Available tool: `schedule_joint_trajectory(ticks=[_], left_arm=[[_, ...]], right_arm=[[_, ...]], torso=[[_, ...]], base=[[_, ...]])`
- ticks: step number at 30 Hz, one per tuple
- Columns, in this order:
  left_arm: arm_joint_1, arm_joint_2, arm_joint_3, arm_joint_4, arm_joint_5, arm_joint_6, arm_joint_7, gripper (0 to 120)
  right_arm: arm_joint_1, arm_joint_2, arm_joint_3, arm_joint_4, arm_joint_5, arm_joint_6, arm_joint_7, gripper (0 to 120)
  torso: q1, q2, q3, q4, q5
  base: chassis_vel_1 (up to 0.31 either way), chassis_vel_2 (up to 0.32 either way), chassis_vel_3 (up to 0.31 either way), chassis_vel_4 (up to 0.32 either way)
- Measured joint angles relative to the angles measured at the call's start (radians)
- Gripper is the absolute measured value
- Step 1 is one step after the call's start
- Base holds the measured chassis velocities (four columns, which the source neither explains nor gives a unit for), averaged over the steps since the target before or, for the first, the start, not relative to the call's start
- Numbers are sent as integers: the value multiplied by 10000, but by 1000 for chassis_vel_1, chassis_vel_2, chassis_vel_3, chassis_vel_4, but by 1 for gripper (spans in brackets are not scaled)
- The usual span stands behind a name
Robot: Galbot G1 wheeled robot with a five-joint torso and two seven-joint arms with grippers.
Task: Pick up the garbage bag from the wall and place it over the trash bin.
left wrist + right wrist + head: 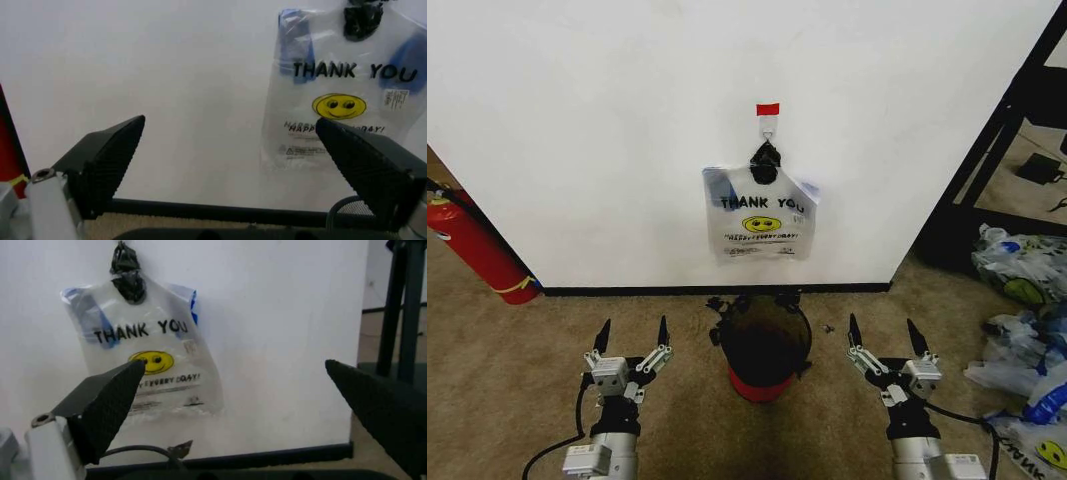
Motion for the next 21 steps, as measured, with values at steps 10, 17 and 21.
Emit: schedule_joint_trajectory(ticks=[10,17,21], left_arm=[[-101,63,-31,43,-43,-15,-55,100],[-656,486,172,126,-324,263,-50,100],[-626,509,231,297,-434,242,-36,100]], right_arm=[[562,-293,-36,-602,1405,-130,-1078,100],[2007,-742,96,-1236,2074,-617,-2146,100],[3174,-1058,-83,-1433,2812,-1334,-2199,100]], torso=[[0,0,0,0,0],[0,0,1,-1,2],[0,-1,1,2,1]], base=[[0,0,0,0],[0,0,0,0],[0,0,0,0]])
